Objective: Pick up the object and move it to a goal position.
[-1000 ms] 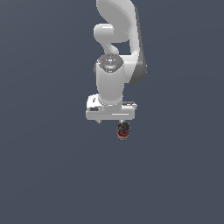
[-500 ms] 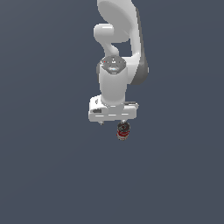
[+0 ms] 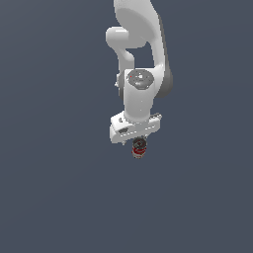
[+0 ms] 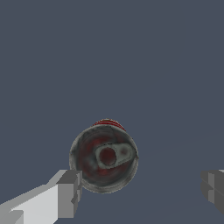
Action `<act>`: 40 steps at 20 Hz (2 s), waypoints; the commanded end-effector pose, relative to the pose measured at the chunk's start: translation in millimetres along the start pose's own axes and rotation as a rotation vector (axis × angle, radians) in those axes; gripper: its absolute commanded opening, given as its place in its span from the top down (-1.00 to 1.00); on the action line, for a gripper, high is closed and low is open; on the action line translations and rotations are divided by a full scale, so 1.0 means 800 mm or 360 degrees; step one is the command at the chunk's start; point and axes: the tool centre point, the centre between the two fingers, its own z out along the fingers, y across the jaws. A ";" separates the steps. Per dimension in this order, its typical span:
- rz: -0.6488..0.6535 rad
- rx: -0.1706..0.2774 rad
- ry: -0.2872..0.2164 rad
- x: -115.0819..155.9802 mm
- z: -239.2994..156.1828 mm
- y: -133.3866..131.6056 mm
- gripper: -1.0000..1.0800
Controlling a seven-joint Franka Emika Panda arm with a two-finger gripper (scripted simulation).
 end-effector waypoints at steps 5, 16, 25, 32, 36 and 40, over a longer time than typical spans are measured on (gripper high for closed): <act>-0.0221 0.0008 -0.0005 0.002 0.013 -0.024 -0.92; -0.0306 0.0011 -0.0006 0.002 0.020 -0.034 -0.92; -0.0314 0.0012 -0.0006 0.000 0.068 -0.035 -0.92; -0.0315 0.0012 -0.0006 0.002 0.081 -0.035 1.00; -0.0315 0.0012 -0.0006 0.002 0.081 -0.035 1.00; -0.0315 0.0012 -0.0006 0.002 0.081 -0.035 1.00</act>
